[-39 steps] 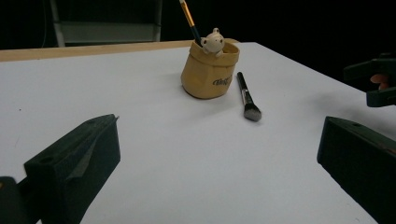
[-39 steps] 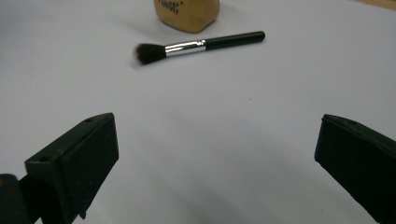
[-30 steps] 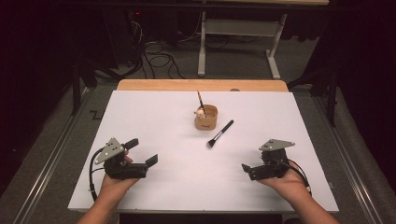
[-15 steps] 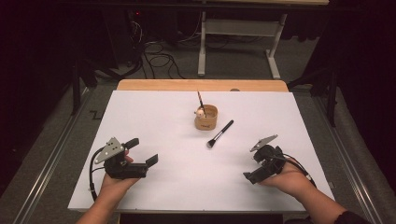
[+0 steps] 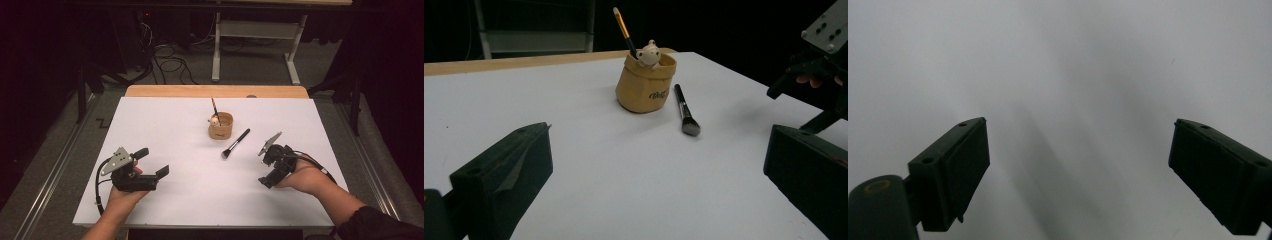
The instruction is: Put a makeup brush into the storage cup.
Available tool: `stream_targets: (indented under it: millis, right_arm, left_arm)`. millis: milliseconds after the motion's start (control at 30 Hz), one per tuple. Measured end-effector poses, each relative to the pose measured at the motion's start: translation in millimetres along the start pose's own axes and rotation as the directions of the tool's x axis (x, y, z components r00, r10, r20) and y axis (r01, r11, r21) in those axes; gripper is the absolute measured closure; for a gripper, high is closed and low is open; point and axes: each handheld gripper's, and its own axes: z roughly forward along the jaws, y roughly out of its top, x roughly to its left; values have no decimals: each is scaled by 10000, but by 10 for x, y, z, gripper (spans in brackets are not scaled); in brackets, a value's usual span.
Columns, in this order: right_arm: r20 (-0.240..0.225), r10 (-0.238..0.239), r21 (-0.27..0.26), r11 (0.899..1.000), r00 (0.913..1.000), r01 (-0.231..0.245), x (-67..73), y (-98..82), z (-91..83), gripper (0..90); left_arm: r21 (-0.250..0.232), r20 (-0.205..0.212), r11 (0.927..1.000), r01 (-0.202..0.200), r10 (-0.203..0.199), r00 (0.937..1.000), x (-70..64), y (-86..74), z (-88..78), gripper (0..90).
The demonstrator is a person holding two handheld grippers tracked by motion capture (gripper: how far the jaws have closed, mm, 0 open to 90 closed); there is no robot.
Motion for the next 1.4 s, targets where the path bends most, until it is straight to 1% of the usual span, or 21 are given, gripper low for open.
stream_targets:
  millis: [33,100,200,300,333,400,433,533,633,667,800,900,933,1000,1033,1067,1100,1200,1300,1333,1400]
  right_arm:
    - [79,-145,-115,9998,9999,146,-22,35,-8,110]
    - [-95,-193,-338,9992,9998,189,-65,94,-2,110]
    - [-1,-432,-495,9978,9991,431,-139,197,46,143]
    - [57,-502,-771,9957,9987,505,-220,317,119,164]
    - [75,-538,-775,9955,9985,542,-235,346,135,171]
    - [148,-723,-1015,9921,9973,734,-289,427,188,187]
    - [43,-640,-1154,9913,9979,640,-311,460,213,191]
    - [67,-675,-1331,9888,9977,678,-381,559,257,212]
    - [166,-820,-1618,9833,9965,836,-455,651,314,229]
    - [114,-803,-1566,9843,9967,811,-471,683,334,229]
    - [142,-1122,-1661,9796,9936,1130,-541,801,438,229]
    - [115,-1309,-1571,9788,9913,1310,-586,870,527,229]
    - [61,-1264,-1508,9805,9920,1259,-593,885,552,229]
    - [91,-1463,-1449,9786,9892,1461,-624,905,601,229]
    - [113,-1422,-1447,9792,9898,1423,-630,908,614,229]
    - [17,-1356,-1443,9804,9908,1344,-637,916,629,229]
    - [67,-1516,-1514,9769,9884,1508,-654,918,644,229]
    - [-49,-1457,-1483,9785,9893,1434,-662,921,673,229]
    - [-107,-1644,-1474,9759,9863,1611,-677,916,699,229]
    - [-182,-1608,-1453,9769,9868,1565,-672,913,699,230]
    - [-174,-1715,-1584,9732,9850,1666,-678,915,695,232]
  left_arm:
    - [-1,-3,10000,4,-4,10000,1,0,0,1]
    - [4,-6,10000,3,-3,10000,2,0,0,1]
    - [2,-21,10000,2,-2,10000,3,0,-1,1]
    - [5,-30,10000,1,-1,10000,6,1,-4,2]
    - [6,-35,10000,16,-16,10000,8,1,-5,1]
    - [-8,-48,10000,21,-21,10000,12,0,-4,2]
    - [-11,-46,10000,27,-27,10000,14,0,-5,1]
    - [6,-66,10000,36,-36,10000,22,-2,-7,1]
    - [20,-74,10000,51,-50,10000,27,-4,-10,1]
    - [17,-80,10000,54,-54,10000,28,-4,-11,2]
    - [-17,-108,10000,91,-91,9999,36,-4,-14,2]
    - [-13,-122,9999,110,-111,9999,46,-6,-18,1]
    - [-9,-126,9999,106,-107,9999,49,-6,-20,2]
    - [-22,-137,9999,131,-131,9998,55,-8,-24,2]
    - [-23,-140,9999,153,-153,9998,59,-9,-25,1]
    - [-26,-133,9999,165,-165,9998,61,-10,-26,1]
    - [-18,-132,9998,181,-181,9997,65,-11,-29,1]
    - [-37,-142,9997,240,-241,9996,69,-11,-33,1]
    - [-29,-142,9997,258,-258,9996,70,-12,-35,1]
    - [-1,-143,9997,251,-251,9996,72,-13,-36,2]
    - [11,-142,9997,262,-262,9996,72,-14,-35,2]
